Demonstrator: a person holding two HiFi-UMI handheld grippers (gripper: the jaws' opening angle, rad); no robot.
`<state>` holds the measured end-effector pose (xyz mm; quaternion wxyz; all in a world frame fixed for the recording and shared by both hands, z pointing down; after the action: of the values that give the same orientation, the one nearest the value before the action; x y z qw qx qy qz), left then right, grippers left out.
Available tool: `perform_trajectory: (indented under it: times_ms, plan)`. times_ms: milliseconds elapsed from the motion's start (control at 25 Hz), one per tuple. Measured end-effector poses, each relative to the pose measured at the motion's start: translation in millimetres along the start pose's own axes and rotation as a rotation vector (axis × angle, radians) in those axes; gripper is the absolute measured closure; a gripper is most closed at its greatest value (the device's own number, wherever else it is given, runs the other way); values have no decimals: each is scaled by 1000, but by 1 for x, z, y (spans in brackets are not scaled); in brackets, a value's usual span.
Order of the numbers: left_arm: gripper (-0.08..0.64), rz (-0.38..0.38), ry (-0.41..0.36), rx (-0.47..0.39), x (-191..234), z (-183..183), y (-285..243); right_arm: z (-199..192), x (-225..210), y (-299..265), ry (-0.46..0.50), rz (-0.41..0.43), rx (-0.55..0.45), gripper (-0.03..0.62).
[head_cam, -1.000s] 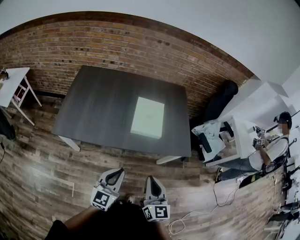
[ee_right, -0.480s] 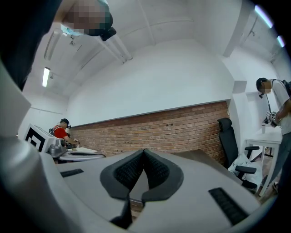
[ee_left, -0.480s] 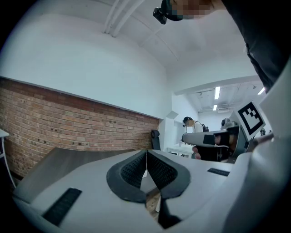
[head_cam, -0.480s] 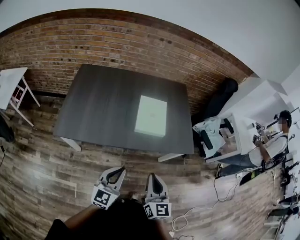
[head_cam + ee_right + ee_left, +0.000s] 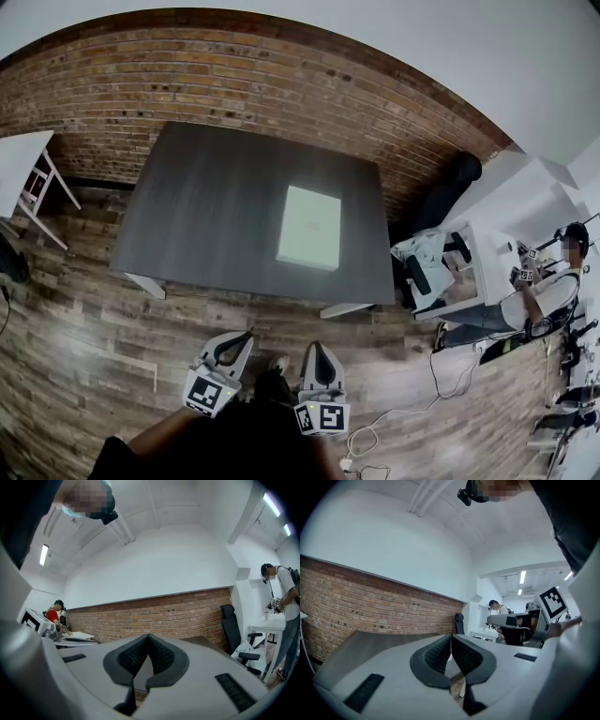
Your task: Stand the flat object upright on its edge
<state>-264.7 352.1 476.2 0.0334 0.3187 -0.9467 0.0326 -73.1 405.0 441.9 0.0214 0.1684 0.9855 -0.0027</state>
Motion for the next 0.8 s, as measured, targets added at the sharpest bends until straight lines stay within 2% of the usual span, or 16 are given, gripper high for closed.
perform_trajectory:
  times_ms: [160, 400, 800]
  plan:
    - [526, -8, 11, -2, -1, -1, -15, -5, -13, -14, -4, 12, 6, 568]
    - [526, 12, -19, 18, -13, -4, -51, -9, -48, -31, -6, 50, 7, 568]
    - [526, 75, -10, 24, -30, 3, -144, 2, -137, -72, -18, 121, -2, 568]
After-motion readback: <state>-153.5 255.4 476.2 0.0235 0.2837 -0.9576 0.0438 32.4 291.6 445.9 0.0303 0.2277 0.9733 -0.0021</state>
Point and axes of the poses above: the fingertips, and each gripper's own axes: y backward along the fingers, x to its left, z out of its top, the point moved 7 cm from there along y, backward along the fingers, and after that the axes turned 12 degrees about z, right-handed, at the moved point
